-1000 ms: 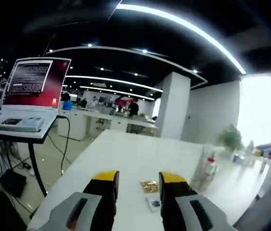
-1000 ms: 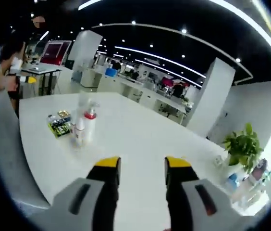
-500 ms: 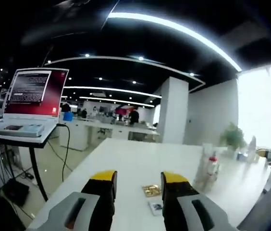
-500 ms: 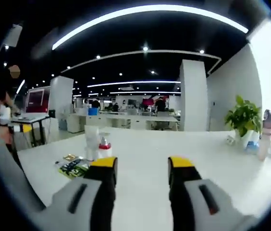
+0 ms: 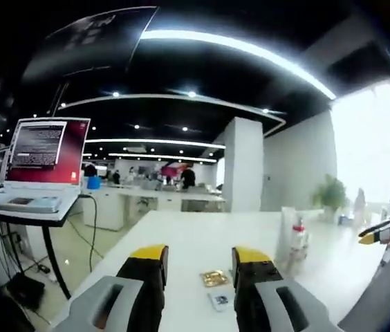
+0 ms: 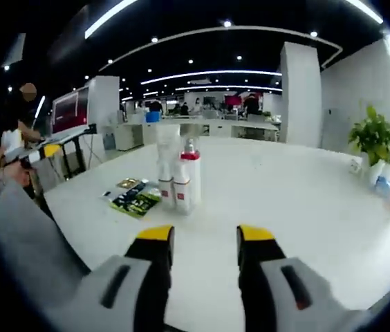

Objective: Arrange the skincare products in the storage area until every visible bottle or jar stands upright without overlapping.

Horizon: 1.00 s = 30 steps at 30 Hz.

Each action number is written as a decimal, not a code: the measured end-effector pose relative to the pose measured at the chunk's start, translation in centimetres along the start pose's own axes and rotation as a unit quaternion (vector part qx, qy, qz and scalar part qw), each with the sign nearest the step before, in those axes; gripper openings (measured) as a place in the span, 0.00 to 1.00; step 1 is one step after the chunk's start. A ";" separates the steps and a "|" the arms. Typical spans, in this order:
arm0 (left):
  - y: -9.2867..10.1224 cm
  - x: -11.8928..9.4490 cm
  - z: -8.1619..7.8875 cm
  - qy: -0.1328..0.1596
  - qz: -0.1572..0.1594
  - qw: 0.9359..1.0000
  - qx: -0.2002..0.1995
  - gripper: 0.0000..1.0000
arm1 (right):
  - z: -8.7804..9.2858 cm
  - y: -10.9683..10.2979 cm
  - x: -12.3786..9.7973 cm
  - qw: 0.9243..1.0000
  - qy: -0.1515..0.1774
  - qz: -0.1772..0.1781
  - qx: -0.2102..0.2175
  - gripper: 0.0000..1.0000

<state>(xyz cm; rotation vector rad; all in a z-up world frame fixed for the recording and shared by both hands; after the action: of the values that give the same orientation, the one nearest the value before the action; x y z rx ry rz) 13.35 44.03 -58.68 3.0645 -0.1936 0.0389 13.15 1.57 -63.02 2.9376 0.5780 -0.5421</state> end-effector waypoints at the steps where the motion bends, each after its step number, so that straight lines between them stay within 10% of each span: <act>1: 0.0 0.0 0.1 -0.003 0.001 1.000 0.002 0.38 | 0.0 -0.1 0.0 1.000 -0.002 -0.003 0.000 0.37; 14: 0.0 0.0 0.7 -0.018 0.008 1.000 0.017 0.39 | 0.9 -0.4 0.0 0.999 -0.036 -0.010 -0.022 0.38; 18: 0.7 -0.2 2.3 -0.075 0.036 0.995 0.045 0.02 | 1.0 -0.3 0.0 0.999 -0.040 -0.008 -0.023 0.38; 20: 0.6 0.0 2.0 -0.070 0.038 0.996 0.044 0.06 | 1.0 -0.3 -0.1 0.999 -0.040 -0.006 -0.025 0.38; 23: 0.2 0.1 1.7 -0.052 0.016 0.999 -0.008 0.43 | 1.1 -0.3 -0.1 0.999 -0.040 -0.007 -0.023 0.38; 25: -0.1 0.0 2.2 -0.070 0.023 0.997 0.010 0.21 | 1.1 -0.3 -0.1 0.999 -0.043 -0.006 -0.025 0.38; 30: 0.0 0.0 2.4 -0.077 0.019 0.997 0.001 0.40 | 1.4 -0.2 0.0 0.998 -0.050 -0.007 -0.026 0.38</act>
<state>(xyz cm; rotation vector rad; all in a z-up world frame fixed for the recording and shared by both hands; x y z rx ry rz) 13.42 43.85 -61.06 3.0669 -0.2591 -0.1961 12.63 1.54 -64.33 2.8406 0.5919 -0.6610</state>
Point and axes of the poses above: the point that each gripper's makers call its tool centre point, and the gripper's own axes: x roughly forward along the fingers, y roughly to its right, z roughly out of its underside, the point moved 4 cm from there along -x, roughly backward along the fingers, and after that the axes turned 2 degrees about -z, right-handed, at the moved point
